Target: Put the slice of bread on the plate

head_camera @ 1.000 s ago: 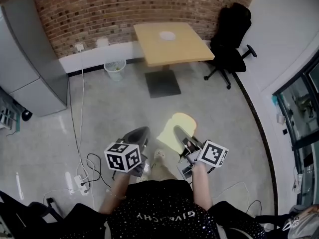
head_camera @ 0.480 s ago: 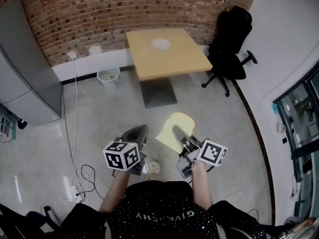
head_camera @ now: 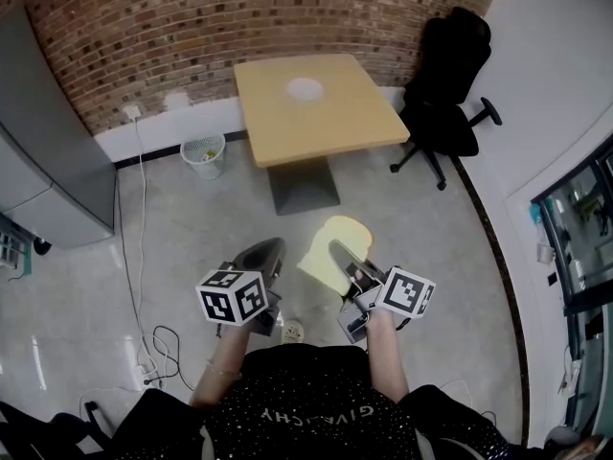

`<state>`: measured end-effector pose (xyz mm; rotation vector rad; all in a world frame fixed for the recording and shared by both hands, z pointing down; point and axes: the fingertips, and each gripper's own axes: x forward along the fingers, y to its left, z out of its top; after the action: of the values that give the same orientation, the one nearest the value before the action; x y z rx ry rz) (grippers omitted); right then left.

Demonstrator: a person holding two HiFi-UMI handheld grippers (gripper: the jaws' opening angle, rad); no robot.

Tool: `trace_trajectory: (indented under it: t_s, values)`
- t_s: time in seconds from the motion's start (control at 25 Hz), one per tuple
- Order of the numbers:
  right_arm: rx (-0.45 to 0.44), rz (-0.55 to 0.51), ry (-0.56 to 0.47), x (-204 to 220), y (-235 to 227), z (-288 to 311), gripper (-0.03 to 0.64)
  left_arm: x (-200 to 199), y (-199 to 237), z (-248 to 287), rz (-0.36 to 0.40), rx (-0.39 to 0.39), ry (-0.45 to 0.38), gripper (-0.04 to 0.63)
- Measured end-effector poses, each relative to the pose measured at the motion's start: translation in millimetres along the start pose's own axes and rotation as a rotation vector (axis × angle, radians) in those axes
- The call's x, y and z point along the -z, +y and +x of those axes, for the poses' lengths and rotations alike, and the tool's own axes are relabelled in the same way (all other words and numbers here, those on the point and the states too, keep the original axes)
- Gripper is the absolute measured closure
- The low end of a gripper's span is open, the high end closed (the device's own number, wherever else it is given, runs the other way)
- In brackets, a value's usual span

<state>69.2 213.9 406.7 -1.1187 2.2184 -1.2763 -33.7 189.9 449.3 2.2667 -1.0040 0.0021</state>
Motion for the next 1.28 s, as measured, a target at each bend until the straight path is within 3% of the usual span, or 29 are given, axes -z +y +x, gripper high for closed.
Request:
trace_trajectory:
  t_s: [0.28, 0.8, 1.28]
  values:
    - [-0.011, 0.009, 0.021, -26.5, -19.9, 9.7, 0.518, -7.4, -2.0, 32.8, 0.004, -0.015, -0.001, 0.586]
    - [-0.017, 0.035, 0.052, -36.7, -32.7, 11.4, 0.518, -5.1, -1.9, 47.8, -0.014, -0.047, 0.011, 0.586]
    - [0.037, 0.088, 0.059, -51.9, -63.2, 29.6, 0.518, -13.2, 11.0, 76.4, -0.016, -0.05, 0.04, 0.586]
